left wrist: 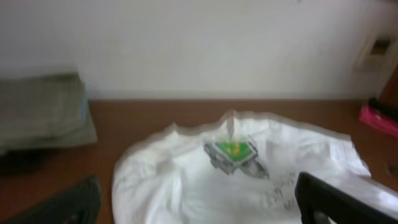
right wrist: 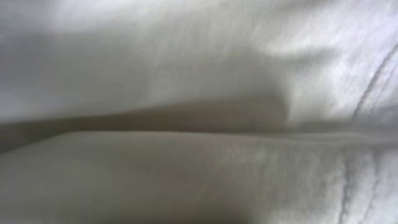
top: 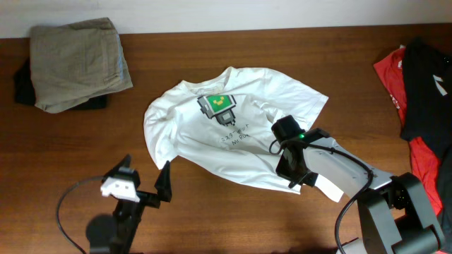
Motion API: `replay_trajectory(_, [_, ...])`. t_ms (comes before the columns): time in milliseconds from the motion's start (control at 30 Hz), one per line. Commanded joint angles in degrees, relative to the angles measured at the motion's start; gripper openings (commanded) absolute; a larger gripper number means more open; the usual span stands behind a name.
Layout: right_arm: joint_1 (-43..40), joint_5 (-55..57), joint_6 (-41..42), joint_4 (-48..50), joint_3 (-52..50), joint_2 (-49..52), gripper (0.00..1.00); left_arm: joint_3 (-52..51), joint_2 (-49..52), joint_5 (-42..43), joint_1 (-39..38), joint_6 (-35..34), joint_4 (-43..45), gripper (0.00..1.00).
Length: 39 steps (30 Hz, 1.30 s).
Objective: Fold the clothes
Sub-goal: 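Grasp the T-shirt's lower corners with left and right grippers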
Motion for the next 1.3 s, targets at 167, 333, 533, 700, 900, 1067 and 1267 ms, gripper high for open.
replay_trajectory(167, [-0.2, 1.6, 0.68, -0.07, -0.13, -0.35, 0.04, 38.32, 50.58, 15.98, 0.13, 7.21, -18.93, 0.99])
replay_trajectory(333, [-0.2, 1.86, 0.66, -0.26, -0.13, -0.35, 0.04, 48.17, 70.71, 0.42, 1.62, -10.1, -28.28, 0.99])
replay_trajectory(533, [-0.2, 2.01, 0.68, -0.22, -0.13, -0.35, 0.04, 48.19, 83.67, 0.33, 5.51, -14.01, -36.46, 0.99])
replay_trajectory(700, [-0.2, 2.01, 0.68, 0.0, -0.13, -0.35, 0.04, 48.19, 88.91, -1.88, 5.51, -12.74, -35.65, 0.99])
replay_trajectory(900, [-0.2, 1.99, 0.68, 0.17, -0.13, -0.35, 0.04, 48.19, 89.55, -7.17, 4.11, -12.74, -34.75, 0.73])
replay_trajectory(1067, [-0.2, 1.99, 0.68, 0.17, -0.13, -0.35, 0.04, 48.19, 91.25, -7.26, 3.69, -12.74, -34.49, 0.56])
replay_trajectory(1267, [-0.2, 2.01, 0.68, 0.2, -0.13, -0.35, 0.04, 48.19, 95.76, -6.58, 2.56, -12.22, -32.13, 0.54])
